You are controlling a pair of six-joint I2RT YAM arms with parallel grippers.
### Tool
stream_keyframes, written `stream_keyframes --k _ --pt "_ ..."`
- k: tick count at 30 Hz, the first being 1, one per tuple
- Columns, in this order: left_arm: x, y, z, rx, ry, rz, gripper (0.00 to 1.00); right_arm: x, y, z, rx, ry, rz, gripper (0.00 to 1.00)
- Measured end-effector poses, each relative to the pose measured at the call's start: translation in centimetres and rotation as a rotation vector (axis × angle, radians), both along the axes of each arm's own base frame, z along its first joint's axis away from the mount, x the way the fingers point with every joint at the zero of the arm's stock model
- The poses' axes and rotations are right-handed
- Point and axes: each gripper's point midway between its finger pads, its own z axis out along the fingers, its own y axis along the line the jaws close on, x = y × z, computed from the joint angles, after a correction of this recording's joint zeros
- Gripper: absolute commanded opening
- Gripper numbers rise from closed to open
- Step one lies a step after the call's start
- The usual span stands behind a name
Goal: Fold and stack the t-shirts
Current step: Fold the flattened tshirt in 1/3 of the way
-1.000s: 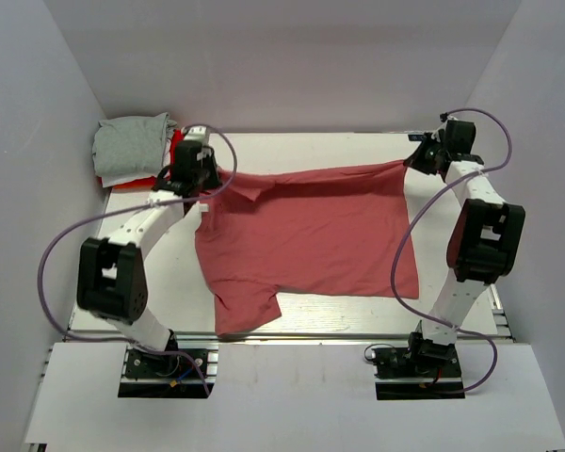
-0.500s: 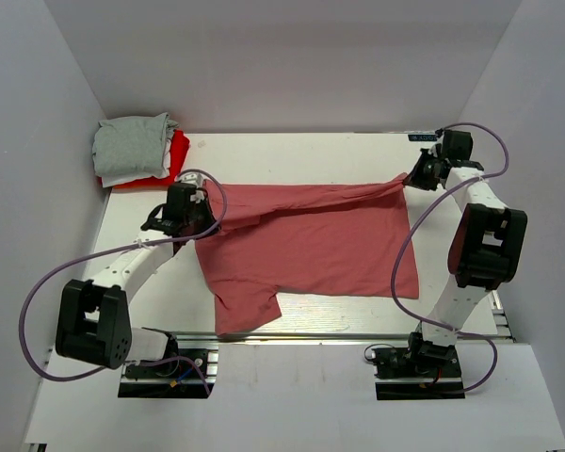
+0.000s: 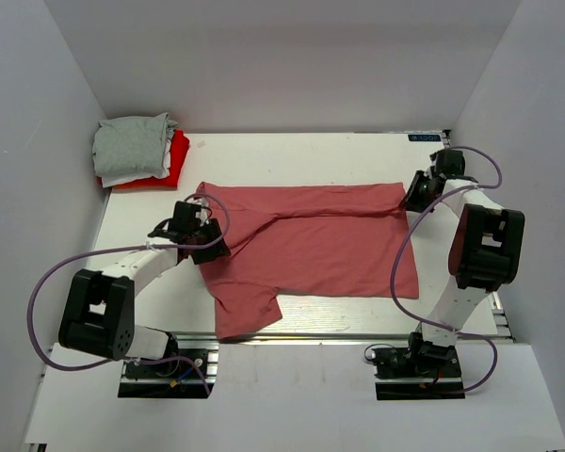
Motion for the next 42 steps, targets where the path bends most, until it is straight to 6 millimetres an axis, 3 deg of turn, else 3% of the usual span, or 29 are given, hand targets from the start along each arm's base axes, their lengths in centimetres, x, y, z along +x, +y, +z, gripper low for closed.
stream_keyframes --k 1,2,3,4,9,14,17,20,23,27,30,37,42 --pt "-0.3 0.0 -0.1 0.001 0.013 -0.002 0.74 -0.1 -0.1 0.0 -0.005 0.003 0.000 0.57" --pt "-0.6 0.1 -0.2 0.007 0.031 -0.006 0.81 0.0 -0.1 0.0 -0.003 0.002 -0.009 0.65" --pt "-0.9 0.2 -0.2 0.014 0.045 -0.008 1.00 0.0 -0.3 0.1 -0.011 0.001 -0.011 0.78" --pt "-1.1 0.3 -0.1 0.024 0.057 -0.012 1.00 -0.1 -0.4 0.1 -0.013 0.001 -0.016 0.90" --pt "0.8 0.5 3.5 0.056 0.022 -0.018 1.00 0.0 -0.7 1.9 -0.033 -0.037 -0.020 0.90" --pt "5.1 -0.3 8.3 0.047 -0.134 -0.041 1.00 1.5 0.7 5.7 0.022 -0.153 0.035 0.90" --pt "8.4 -1.6 9.4 0.017 -0.195 -0.065 1.00 2.3 2.3 6.5 0.080 -0.190 0.089 0.90" --pt "11.7 -2.7 8.0 -0.013 -0.194 -0.081 1.00 3.2 4.3 5.8 0.140 -0.184 0.141 0.90" --pt "14.2 -3.3 4.5 -0.014 -0.133 -0.085 1.00 3.8 5.8 4.0 0.183 -0.149 0.170 0.90" --pt "15.4 -2.8 0.8 0.014 -0.061 -0.060 1.00 3.6 6.5 1.0 0.220 -0.077 0.167 0.90" --pt "15.6 -1.8 -0.7 0.032 -0.029 -0.025 1.00 3.4 6.5 -1.1 0.237 -0.025 0.148 0.90" --pt "17.6 -1.2 -0.9 -0.018 -0.049 0.001 1.00 4.3 6.2 -1.7 0.262 -0.020 0.109 0.90" --pt "23.1 -2.6 -0.4 -0.073 -0.128 -0.044 1.00 6.6 5.9 -1.6 0.261 -0.032 0.094 0.90"
